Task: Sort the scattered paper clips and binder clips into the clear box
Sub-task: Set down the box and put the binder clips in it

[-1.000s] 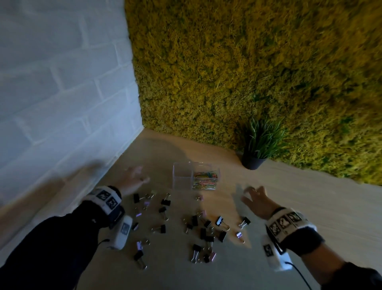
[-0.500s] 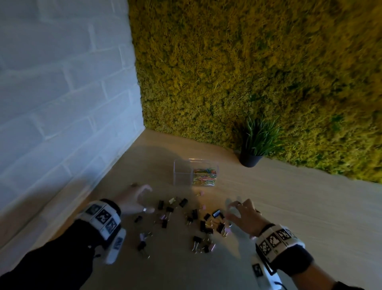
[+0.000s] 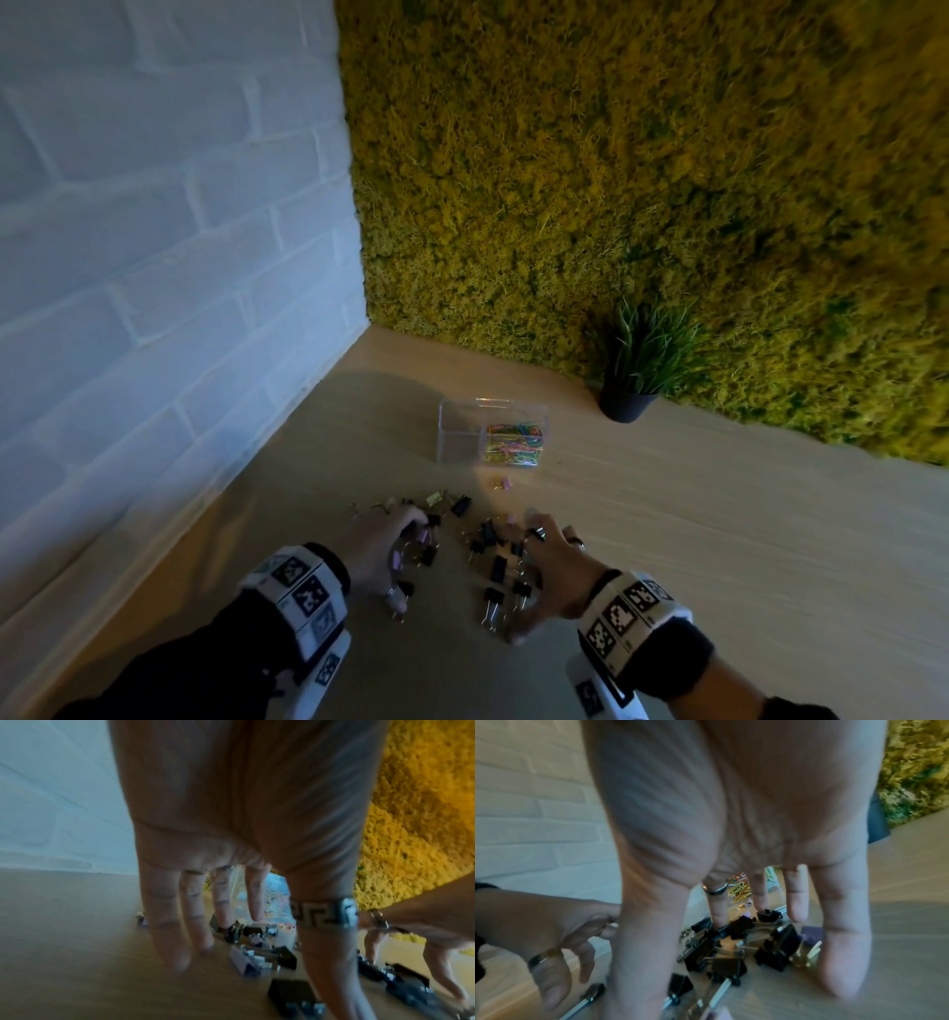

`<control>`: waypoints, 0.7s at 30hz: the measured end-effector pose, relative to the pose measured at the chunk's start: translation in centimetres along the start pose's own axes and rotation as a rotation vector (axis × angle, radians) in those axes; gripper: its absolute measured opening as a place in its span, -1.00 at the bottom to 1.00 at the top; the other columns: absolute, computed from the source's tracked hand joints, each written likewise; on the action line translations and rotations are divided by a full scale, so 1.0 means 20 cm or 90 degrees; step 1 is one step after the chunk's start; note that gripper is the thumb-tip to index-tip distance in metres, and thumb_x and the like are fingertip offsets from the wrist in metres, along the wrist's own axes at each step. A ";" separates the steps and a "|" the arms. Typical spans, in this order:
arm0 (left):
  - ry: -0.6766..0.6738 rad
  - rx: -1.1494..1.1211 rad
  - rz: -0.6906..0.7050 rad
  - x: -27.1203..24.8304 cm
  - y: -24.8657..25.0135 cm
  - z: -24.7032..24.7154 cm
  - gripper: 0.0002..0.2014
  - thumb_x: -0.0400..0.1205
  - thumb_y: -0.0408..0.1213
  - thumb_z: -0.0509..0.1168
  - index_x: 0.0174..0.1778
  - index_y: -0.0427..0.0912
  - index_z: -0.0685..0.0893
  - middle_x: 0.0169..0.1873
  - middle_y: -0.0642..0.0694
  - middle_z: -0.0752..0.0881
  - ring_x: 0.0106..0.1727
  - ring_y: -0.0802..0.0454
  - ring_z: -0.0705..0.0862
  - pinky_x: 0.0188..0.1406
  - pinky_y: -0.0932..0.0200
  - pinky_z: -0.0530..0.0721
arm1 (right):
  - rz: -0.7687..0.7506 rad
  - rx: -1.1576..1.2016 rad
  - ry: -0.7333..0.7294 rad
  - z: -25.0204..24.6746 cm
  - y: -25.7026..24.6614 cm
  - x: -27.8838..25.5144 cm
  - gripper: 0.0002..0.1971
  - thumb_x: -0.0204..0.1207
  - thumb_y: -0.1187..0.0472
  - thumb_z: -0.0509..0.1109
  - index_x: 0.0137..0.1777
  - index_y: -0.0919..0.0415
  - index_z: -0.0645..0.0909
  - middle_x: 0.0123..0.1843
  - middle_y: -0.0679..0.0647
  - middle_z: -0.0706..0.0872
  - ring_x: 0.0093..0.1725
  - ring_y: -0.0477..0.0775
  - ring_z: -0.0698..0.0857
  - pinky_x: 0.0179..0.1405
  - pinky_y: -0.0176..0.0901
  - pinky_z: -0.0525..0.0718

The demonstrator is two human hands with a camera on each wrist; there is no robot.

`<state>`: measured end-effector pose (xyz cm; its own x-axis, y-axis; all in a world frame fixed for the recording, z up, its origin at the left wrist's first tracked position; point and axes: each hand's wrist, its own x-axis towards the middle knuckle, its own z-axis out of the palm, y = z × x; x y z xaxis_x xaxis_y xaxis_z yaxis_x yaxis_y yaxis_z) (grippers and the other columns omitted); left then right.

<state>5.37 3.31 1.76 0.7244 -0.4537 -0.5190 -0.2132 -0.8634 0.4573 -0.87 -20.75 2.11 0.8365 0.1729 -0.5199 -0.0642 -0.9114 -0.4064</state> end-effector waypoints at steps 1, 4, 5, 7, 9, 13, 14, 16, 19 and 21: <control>0.011 0.031 0.015 0.00 0.00 0.00 -0.13 0.26 -0.16 0.61 0.44 0.05 0.29 0.37 -0.04 0.38 0.41 -0.08 0.41 0.32 -0.01 0.50 | -0.012 -0.012 0.001 0.01 0.01 0.00 0.17 0.07 -0.07 0.68 0.62 -0.12 0.03 0.60 -0.01 -0.01 0.55 0.24 0.09 0.61 0.13 0.23; 0.034 0.100 0.050 0.00 0.03 0.03 -0.22 0.33 -0.14 0.56 0.43 0.05 0.34 0.33 0.00 0.33 0.37 -0.03 0.40 0.30 0.03 0.41 | -0.048 -0.036 0.036 0.03 0.03 0.00 0.10 0.07 -0.03 0.68 0.59 -0.12 0.13 0.50 -0.03 0.11 0.44 0.16 0.17 0.57 0.02 0.24; 0.044 0.106 0.058 0.01 0.03 0.04 -0.31 0.36 -0.14 0.54 0.38 0.05 0.40 0.32 0.02 0.34 0.35 -0.02 0.41 0.30 0.01 0.38 | -0.052 -0.036 0.058 0.05 0.03 0.01 0.06 0.07 -0.07 0.67 0.57 -0.10 0.19 0.48 -0.03 0.16 0.41 0.14 0.20 0.56 0.02 0.25; 0.075 0.083 0.066 0.03 0.04 0.04 -0.52 0.40 -0.18 0.50 0.21 0.06 0.51 0.22 0.04 0.40 0.19 0.02 0.49 0.21 0.01 0.38 | -0.064 -0.007 0.101 0.06 0.05 0.03 -0.03 0.02 -0.20 0.60 0.49 -0.10 0.34 0.45 -0.05 0.28 0.38 0.14 0.29 0.53 0.07 0.33; 0.100 0.052 0.075 0.05 0.04 0.04 -0.70 0.45 -0.22 0.46 0.02 0.11 0.55 0.07 0.06 0.44 0.02 0.06 0.51 0.10 0.05 0.42 | -0.063 0.023 0.120 0.05 0.07 0.05 -0.20 0.07 -0.23 0.52 0.38 -0.07 0.48 0.42 -0.03 0.38 0.36 0.14 0.41 0.45 0.01 0.43; 0.133 0.042 0.054 0.08 0.05 0.03 -0.78 0.49 -0.23 0.42 -0.16 0.16 0.51 -0.04 0.04 0.51 0.11 -0.01 0.59 0.20 -0.02 0.54 | -0.072 0.034 0.171 0.02 0.07 0.08 -0.57 0.33 0.15 0.51 0.22 0.11 0.60 0.24 -0.06 0.48 0.29 0.06 0.56 0.25 -0.30 0.44; 0.141 0.039 0.048 0.08 0.05 0.03 -0.77 0.49 -0.23 0.41 -0.18 0.17 0.49 -0.05 0.04 0.51 0.11 -0.02 0.60 0.22 -0.04 0.54 | -0.072 0.035 0.176 0.01 0.06 0.09 -0.59 0.33 0.19 0.50 0.21 0.11 0.60 0.21 -0.08 0.47 0.27 0.03 0.56 0.21 -0.33 0.43; 0.158 0.034 0.040 0.08 0.06 0.04 -0.79 0.49 -0.28 0.40 -0.15 0.14 0.53 -0.07 0.04 0.49 0.12 -0.03 0.61 0.24 -0.06 0.55 | -0.056 0.038 0.183 0.01 0.05 0.11 -0.63 0.34 0.22 0.47 0.17 0.11 0.61 0.13 -0.11 0.44 0.24 0.02 0.58 0.18 -0.32 0.45; 0.193 0.018 0.049 0.08 0.05 0.06 -0.74 0.48 -0.28 0.39 0.08 -0.01 0.65 -0.01 0.01 0.46 0.15 -0.02 0.60 0.22 -0.01 0.56 | -0.051 0.030 0.214 -0.01 0.05 0.13 -0.71 0.40 0.26 0.39 0.12 0.08 0.65 0.07 -0.09 0.47 0.19 0.08 0.63 0.17 -0.22 0.54; 0.174 0.001 0.054 0.06 0.04 0.06 -0.62 0.42 -0.14 0.46 0.16 -0.02 0.63 0.06 0.02 0.49 0.13 0.04 0.59 0.25 0.01 0.53 | -0.054 0.018 0.217 -0.02 0.05 0.13 -0.72 0.43 0.25 0.39 0.14 0.06 0.65 0.14 -0.05 0.53 0.19 0.04 0.62 0.19 -0.22 0.55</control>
<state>5.27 1.75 0.57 0.8539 -0.4481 -0.2648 -0.2814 -0.8255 0.4893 1.48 -21.39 0.49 0.9729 0.1088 -0.2038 0.0028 -0.8877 -0.4603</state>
